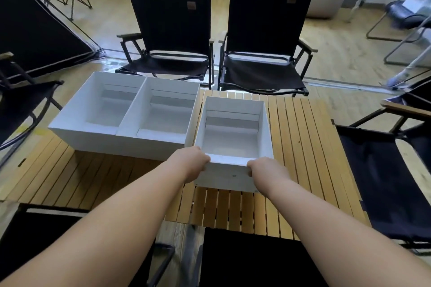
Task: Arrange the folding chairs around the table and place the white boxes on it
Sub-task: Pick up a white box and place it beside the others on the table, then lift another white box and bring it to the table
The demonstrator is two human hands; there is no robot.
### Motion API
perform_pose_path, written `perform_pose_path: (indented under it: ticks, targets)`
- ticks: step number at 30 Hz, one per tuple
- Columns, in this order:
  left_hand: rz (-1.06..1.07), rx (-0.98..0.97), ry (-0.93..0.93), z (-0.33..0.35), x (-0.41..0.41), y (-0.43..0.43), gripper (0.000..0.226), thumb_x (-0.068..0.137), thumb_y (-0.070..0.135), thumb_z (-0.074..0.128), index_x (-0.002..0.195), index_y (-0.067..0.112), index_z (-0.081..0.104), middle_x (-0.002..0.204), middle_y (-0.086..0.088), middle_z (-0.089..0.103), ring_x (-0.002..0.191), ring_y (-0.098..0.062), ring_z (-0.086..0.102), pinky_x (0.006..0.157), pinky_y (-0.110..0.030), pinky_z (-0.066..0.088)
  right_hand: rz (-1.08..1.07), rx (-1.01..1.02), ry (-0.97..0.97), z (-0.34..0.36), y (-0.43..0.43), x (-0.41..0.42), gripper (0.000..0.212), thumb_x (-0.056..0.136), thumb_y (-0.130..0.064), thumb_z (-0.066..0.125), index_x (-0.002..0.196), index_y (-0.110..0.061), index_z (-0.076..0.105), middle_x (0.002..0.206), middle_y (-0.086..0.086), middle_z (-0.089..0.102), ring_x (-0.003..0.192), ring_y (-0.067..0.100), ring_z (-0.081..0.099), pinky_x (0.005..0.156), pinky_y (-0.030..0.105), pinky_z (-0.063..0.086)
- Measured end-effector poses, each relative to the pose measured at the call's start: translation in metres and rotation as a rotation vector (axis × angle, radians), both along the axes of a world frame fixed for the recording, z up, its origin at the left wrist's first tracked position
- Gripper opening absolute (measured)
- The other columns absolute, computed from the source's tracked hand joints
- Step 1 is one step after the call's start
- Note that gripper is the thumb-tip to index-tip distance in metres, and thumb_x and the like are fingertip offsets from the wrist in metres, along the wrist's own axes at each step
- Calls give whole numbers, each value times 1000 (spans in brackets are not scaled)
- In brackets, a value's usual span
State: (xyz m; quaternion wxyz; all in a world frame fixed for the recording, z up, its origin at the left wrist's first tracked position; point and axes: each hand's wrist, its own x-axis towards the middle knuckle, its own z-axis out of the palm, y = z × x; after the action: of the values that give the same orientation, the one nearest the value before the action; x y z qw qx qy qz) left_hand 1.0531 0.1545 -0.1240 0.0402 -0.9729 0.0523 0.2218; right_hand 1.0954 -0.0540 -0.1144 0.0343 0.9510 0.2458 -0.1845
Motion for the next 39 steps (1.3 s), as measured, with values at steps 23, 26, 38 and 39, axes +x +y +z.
perform_pose_path:
  ticks: [23,26,38,39]
  targets:
    - [157,28,-121,-44,17,35,66,92,-1,35,153,16,15,161,-6,20,151,-18,-7,121,-45,12,-108,121,-5,-42,25,16,73,87,7,44,152,-19,19,135,7,46,112,23,47,82,33,51]
    - [190,28,-69,-33,7,32,76,90,4,39,156,18,4,163,-4,11,151,-19,-9,122,-47,8,-87,47,102,-30,16,3,104,79,11,50,154,-31,-9,156,3,25,133,26,37,92,39,52]
    - [97,24,12,56,-54,-2,80,95,53,40,151,41,-15,157,4,-26,147,-27,-20,119,-58,-1,-197,-138,134,95,-124,-48,89,95,-32,53,150,-42,-15,164,-4,-4,150,25,3,116,62,7]
    - [95,1,6,70,-55,-10,80,95,53,41,151,40,-14,159,4,-23,148,-26,-18,119,-58,0,-217,-136,122,111,-139,-54,87,95,-32,52,150,-42,-15,164,-5,-4,150,24,4,115,62,7]
